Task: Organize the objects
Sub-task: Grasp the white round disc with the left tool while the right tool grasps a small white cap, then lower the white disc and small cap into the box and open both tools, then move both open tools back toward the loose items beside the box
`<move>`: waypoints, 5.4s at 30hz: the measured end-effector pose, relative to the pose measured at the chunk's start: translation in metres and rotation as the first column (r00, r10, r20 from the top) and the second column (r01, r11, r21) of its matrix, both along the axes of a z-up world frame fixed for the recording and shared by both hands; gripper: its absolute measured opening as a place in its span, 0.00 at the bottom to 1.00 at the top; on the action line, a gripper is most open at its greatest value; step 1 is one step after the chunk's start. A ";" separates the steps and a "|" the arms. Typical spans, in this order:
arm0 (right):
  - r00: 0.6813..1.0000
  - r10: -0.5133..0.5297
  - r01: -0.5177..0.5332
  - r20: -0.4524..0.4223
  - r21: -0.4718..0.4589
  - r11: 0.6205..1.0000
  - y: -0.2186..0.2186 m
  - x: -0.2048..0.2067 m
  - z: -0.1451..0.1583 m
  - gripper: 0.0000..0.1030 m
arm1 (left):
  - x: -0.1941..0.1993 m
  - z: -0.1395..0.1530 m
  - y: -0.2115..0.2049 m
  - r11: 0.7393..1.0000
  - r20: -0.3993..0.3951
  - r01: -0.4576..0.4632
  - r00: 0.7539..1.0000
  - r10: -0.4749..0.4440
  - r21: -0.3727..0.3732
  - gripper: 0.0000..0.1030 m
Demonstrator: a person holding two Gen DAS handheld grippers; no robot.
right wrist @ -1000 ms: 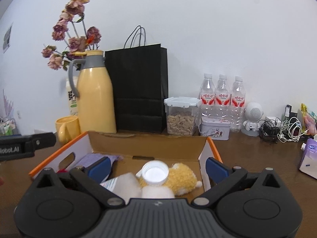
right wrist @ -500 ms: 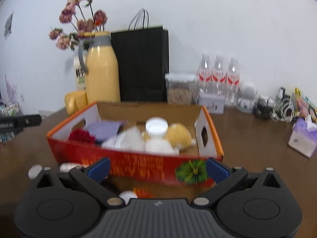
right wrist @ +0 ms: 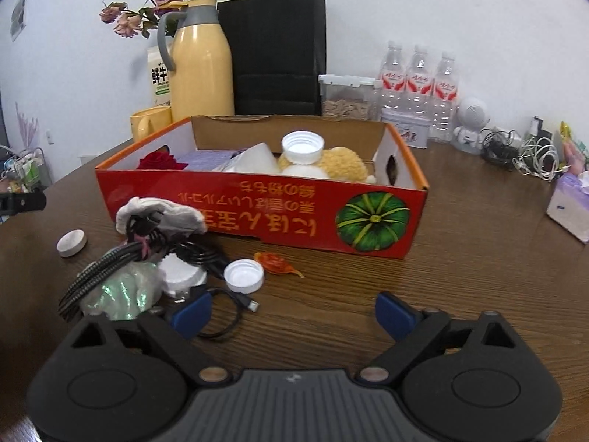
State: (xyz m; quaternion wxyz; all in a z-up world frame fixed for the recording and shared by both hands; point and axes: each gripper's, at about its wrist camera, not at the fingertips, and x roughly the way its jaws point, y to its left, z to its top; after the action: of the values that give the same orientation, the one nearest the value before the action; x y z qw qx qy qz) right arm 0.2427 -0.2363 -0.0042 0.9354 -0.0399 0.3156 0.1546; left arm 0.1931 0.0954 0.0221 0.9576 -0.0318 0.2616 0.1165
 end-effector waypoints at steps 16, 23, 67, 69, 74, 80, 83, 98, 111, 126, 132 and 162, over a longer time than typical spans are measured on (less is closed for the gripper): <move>0.998 0.029 -0.027 -0.059 0.031 0.999 0.031 0.029 -0.005 0.32 | -0.008 -0.010 0.011 0.999 -0.021 -0.003 1.000 0.002 -0.046 1.00; 0.998 0.035 -0.033 -0.059 0.023 0.999 0.036 0.034 -0.010 0.27 | -0.004 -0.012 0.012 0.998 -0.025 0.000 1.000 -0.002 -0.055 1.00; 0.995 0.003 -0.007 0.101 0.038 0.999 0.007 0.000 -0.007 0.08 | 0.039 -0.037 -0.029 0.994 -0.164 0.105 0.981 -0.105 -0.003 0.88; 0.995 0.002 -0.006 0.102 0.039 0.999 0.006 0.000 -0.007 0.08 | 0.040 -0.038 -0.032 0.994 -0.171 0.112 0.979 -0.111 -0.002 0.80; 0.995 0.008 -0.012 0.103 0.041 0.999 0.007 0.001 -0.007 0.08 | 0.037 -0.035 -0.039 0.990 -0.154 0.142 0.978 -0.141 -0.006 0.39; 0.994 0.008 -0.013 0.111 0.041 0.999 0.007 0.000 -0.006 0.08 | 0.033 -0.032 -0.038 0.990 -0.130 0.141 0.981 -0.143 -0.021 0.39; 0.993 0.008 -0.013 0.115 0.043 0.999 0.007 -0.001 -0.006 0.08 | 0.029 -0.023 -0.039 0.990 -0.099 0.141 0.985 -0.143 -0.022 0.39; 0.959 0.049 -0.059 0.280 0.027 0.998 0.009 0.014 0.051 0.08 | 0.055 0.054 -0.089 0.965 0.125 0.261 0.958 -0.260 0.008 0.39; 0.963 -0.030 0.008 0.268 0.082 0.997 0.012 0.105 0.054 0.08 | 0.139 0.040 -0.123 0.971 0.116 0.237 0.966 -0.233 -0.022 0.39; 0.977 -0.096 0.083 0.191 0.074 0.994 -0.009 0.146 0.026 0.08 | 0.162 0.010 -0.125 0.966 0.032 0.257 0.966 -0.257 -0.012 0.39; 0.982 -0.078 0.070 0.173 0.054 0.996 -0.004 0.148 0.020 0.08 | 0.158 0.010 -0.127 0.966 0.041 0.260 0.965 -0.260 -0.003 0.39; 0.958 -0.109 0.078 0.266 0.125 0.989 -0.014 0.127 0.037 0.94 | 0.121 0.035 -0.116 0.981 0.213 0.190 0.958 -0.193 0.035 1.00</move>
State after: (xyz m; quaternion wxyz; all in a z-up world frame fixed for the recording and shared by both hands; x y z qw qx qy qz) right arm 0.3697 -0.2503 0.0329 0.9768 0.0073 0.1765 0.1206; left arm 0.3138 -0.0203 0.0573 0.9872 -0.0122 0.1576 0.0210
